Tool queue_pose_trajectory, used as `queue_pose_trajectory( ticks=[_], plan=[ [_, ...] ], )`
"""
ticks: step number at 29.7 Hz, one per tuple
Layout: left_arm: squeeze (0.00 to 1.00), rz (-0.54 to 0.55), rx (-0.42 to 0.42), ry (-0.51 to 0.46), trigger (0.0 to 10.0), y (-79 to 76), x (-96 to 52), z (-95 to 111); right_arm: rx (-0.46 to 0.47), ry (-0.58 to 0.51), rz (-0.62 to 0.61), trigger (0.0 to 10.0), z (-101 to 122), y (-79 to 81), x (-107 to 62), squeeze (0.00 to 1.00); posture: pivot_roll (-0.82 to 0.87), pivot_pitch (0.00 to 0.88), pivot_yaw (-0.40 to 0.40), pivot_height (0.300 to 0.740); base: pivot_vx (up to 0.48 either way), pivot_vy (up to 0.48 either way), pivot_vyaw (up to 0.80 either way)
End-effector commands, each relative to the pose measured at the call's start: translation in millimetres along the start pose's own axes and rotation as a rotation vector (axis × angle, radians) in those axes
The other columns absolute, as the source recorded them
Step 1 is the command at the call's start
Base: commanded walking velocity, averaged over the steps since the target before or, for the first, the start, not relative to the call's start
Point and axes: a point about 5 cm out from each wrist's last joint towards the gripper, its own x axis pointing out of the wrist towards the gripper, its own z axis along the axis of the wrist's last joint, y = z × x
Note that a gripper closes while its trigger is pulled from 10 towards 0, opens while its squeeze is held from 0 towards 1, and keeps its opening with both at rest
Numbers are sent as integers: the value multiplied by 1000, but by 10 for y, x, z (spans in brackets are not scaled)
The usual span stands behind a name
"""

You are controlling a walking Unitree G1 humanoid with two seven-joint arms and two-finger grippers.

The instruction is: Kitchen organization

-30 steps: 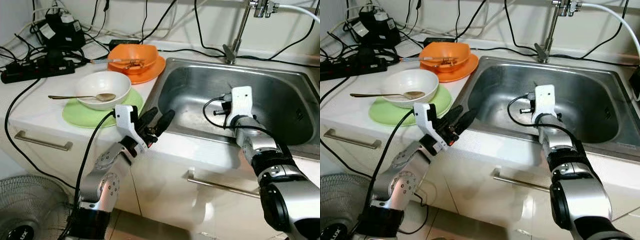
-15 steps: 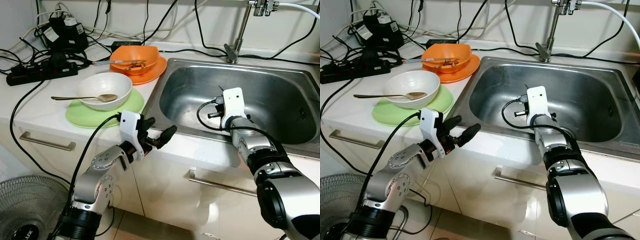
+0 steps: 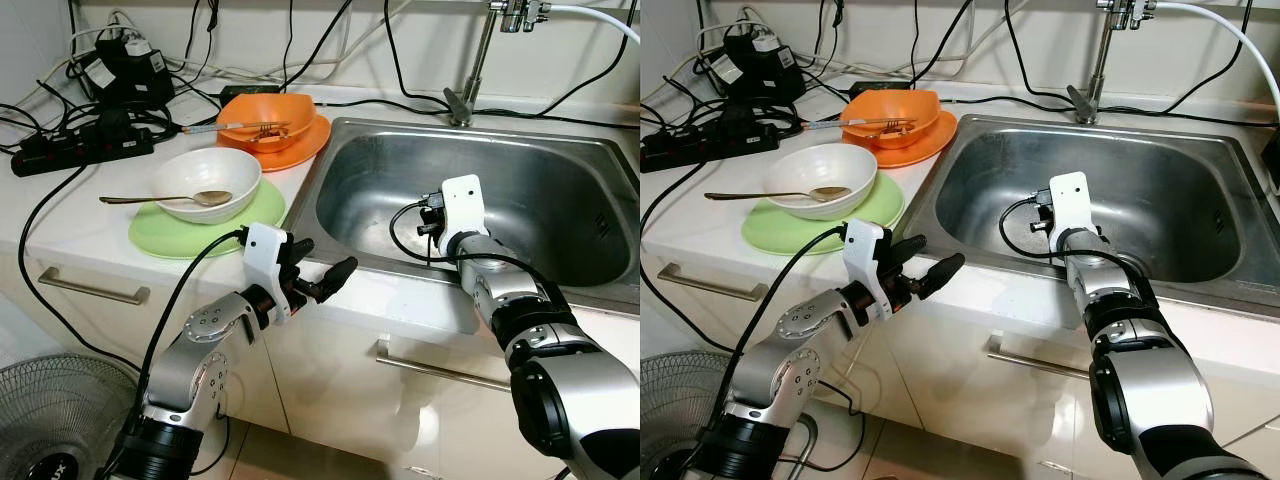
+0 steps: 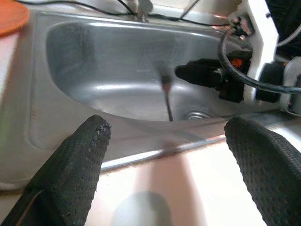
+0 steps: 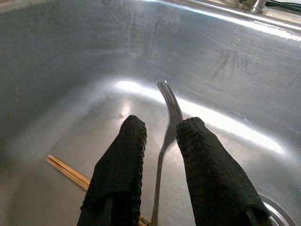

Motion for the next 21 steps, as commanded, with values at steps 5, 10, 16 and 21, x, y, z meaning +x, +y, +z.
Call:
queue_pose_trajectory(
  ticks=[5,10,16,21],
  plan=[
    [1000,78,84,-76,10000,123,-43,200,10,-43,36,10000,93,108,23,1000,-14,0,84,740,0,0,0],
    [1000,165,173,-160,10000,178,-45,332,20,-108,52,10000,184,162,25,1000,-14,0,87,740,0,0,0],
    [1000,436,391,-374,10000,400,-161,726,140,-251,221,10000,329,444,-22,1000,-19,0,88,740,0,0,0],
    [1000,542,412,-464,10000,515,-287,854,230,-316,449,10000,365,698,-127,1000,-16,0,84,740,0,0,0]
  ],
)
